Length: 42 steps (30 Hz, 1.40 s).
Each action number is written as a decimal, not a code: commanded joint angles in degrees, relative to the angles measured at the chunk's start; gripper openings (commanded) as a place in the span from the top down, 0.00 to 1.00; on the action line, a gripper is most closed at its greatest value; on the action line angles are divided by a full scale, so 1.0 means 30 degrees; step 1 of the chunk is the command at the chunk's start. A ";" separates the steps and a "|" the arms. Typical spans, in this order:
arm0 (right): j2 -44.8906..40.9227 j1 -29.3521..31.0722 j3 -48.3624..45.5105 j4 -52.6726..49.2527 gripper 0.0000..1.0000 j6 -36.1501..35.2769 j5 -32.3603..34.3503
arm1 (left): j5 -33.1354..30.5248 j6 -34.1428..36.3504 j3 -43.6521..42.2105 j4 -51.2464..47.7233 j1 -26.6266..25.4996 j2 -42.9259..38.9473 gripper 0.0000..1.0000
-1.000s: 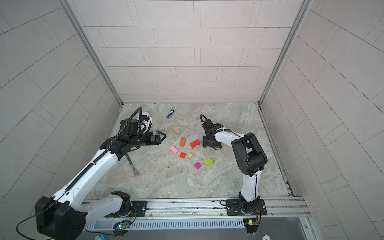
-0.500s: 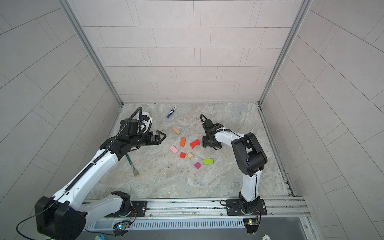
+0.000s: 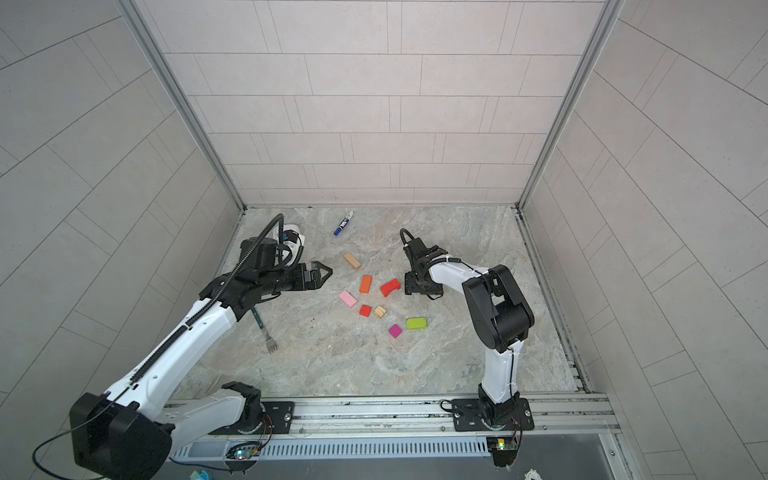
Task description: Build the wood block tower
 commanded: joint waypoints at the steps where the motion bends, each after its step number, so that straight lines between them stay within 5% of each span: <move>1: 0.0735 0.0016 0.0279 -0.0211 0.24 0.0008 -0.0015 | -0.0096 0.0340 0.0012 -0.0144 -0.0070 -0.0282 0.01; 21: 0.0900 0.0012 0.0440 -0.0503 0.15 0.0097 0.0267 | -0.0067 0.0341 0.0027 -0.0143 -0.0070 -0.0308 0.02; 31: 0.0532 0.0016 0.0716 -0.0912 0.03 -0.0115 0.0118 | -0.0036 0.0318 0.0016 -0.0111 -0.0084 -0.0273 0.01; 42: -0.0994 0.0635 0.2020 -0.2590 0.02 -0.0654 0.0074 | 0.0020 0.0275 0.0013 -0.0027 -0.0074 -0.0191 0.01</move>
